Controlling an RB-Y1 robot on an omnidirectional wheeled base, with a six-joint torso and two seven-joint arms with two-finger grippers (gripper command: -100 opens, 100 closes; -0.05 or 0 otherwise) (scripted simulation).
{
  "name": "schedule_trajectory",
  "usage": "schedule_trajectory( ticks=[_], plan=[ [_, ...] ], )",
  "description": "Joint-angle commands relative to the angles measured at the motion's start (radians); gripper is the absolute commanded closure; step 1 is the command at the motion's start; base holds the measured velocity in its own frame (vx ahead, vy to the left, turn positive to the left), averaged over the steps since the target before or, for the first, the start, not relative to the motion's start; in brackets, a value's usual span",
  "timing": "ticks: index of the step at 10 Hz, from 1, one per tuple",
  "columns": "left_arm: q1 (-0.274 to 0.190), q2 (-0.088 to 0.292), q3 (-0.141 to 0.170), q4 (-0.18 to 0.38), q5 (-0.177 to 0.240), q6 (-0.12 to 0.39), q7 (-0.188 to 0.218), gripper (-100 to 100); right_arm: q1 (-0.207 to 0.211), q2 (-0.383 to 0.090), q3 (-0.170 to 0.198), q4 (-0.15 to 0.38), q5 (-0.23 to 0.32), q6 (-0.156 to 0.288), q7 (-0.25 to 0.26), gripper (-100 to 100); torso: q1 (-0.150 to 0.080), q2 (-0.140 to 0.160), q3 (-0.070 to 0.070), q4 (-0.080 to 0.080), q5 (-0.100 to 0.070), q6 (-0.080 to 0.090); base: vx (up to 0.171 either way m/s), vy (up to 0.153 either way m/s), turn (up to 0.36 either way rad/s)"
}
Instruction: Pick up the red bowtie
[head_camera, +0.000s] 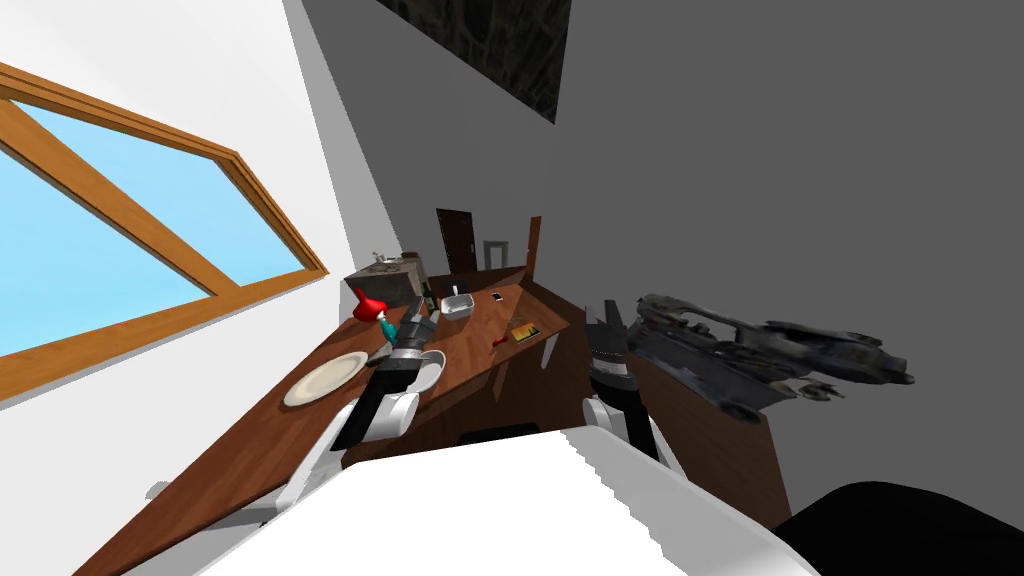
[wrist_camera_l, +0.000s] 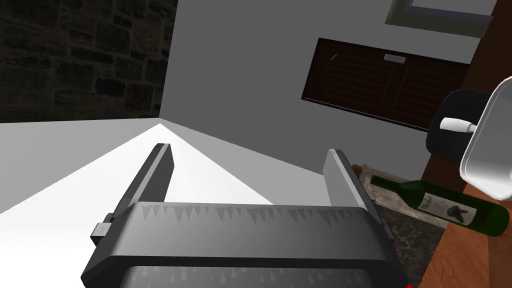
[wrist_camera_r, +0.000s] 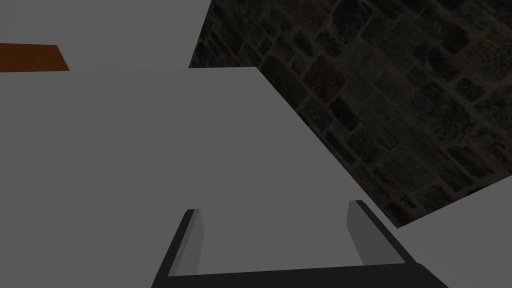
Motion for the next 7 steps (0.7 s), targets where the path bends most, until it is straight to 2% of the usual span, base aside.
schedule_trajectory(
  ticks=[1,2,3,4,5,6,7],
  plan=[
    [-0.015,0.01,0.005,0.012,0.0,0.04,0.008,-100,0.0,0.0,0.0,0.0,0.0,0.0,0.0,0,0.0,0.0,0.0,0.0,0.0,0.0,-0.008,0.01,-0.081],
    [-0.047,0.02,0.01,0.034,-0.002,0.077,0.019,-100,0.0,0.0,0.0,0.0,0.0,0.0,0.0,0,0.0,0.0,0.0,0.0,0.0,-0.001,-0.008,0.005,-0.128],
    [-0.047,0.02,0.01,0.034,-0.002,0.088,0.019,-100,0.0,0.0,0.0,0.0,0.0,0.0,0.0,0,0.0,0.0,0.0,0.0,0.0,0.0,-0.007,0.006,-0.093],
    [-0.079,0.027,0.017,0.058,-0.002,0.125,0.03,-100,0.0,0.0,0.0,0.0,0.0,0.0,0.0,0,0.0,0.0,0.0,0.0,0.0,0.0,-0.007,0.003,-0.144],
    [-0.079,0.027,0.017,0.058,-0.002,0.139,0.03,-100,0.0,0.0,0.0,0.0,0.0,0.0,0.0,0,0.0,0.0,0.0,0.0,0.0,0.0,-0.006,0.005,-0.081],
    [-0.113,0.033,0.023,0.085,-0.002,0.168,0.043,-100,0.0,0.0,0.0,0.0,0.0,0.0,0.0,0,0.0,0.0,0.0,0.0,0.0,-0.001,-0.008,0.002,-0.153],
    [-0.113,0.033,0.023,0.085,-0.002,0.188,0.043,-100,0.0,0.0,0.0,0.0,0.0,0.0,0.0,0,-0.001,0.0,0.0,0.0,0.0,0.0,-0.006,0.005,-0.077]
  ],
)
